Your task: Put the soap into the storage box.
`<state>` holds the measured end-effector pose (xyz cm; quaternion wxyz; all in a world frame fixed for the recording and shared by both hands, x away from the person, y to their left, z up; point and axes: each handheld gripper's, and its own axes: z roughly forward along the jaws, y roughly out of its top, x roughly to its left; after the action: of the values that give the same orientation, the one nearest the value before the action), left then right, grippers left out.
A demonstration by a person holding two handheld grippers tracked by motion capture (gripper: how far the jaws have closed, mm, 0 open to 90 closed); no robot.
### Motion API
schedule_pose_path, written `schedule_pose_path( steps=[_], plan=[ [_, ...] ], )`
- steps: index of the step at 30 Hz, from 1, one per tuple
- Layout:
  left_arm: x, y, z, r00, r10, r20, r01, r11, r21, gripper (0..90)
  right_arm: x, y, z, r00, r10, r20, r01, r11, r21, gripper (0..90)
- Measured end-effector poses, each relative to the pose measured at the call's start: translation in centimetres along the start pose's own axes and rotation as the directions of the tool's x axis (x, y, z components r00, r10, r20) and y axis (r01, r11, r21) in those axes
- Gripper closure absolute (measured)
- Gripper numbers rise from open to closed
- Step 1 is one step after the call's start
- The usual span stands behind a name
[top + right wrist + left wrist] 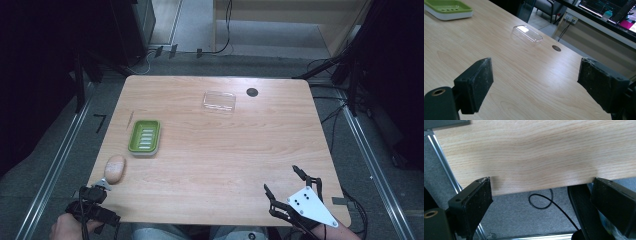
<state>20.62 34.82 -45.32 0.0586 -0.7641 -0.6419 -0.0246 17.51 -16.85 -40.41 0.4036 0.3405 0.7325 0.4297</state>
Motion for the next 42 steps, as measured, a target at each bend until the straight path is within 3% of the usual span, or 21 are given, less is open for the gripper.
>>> schedule_pose_path(
  steps=[17, 32, 42],
  plan=[
    [-0.4, 0.9, -0.8, 0.9996, 0.027, 0.001, -0.027, 0.9995, -0.017, 4.0, 0.0, 0.0, -0.1, 1.0, -0.007, 0.002, 0.007, 1.0, 0.004, 13.3],
    [-0.2, 2.8, -1.6, 0.9999, 0.009, 0.007, -0.008, 0.9972, -0.074, 3.3, -0.1, -0.1, 0.0, 0.9999, -0.01, -0.001, 0.01, 0.9999, 0.004, 13.3],
    [0.3, 3.6, -2.0, 0.9999, 0.008, 0.013, -0.007, 0.9967, -0.08, 3.2, -0.1, -0.1, 0.0, 1.0, -0.005, 0.001, 0.005, 1.0, 0.004, 13.3]
  ],
)
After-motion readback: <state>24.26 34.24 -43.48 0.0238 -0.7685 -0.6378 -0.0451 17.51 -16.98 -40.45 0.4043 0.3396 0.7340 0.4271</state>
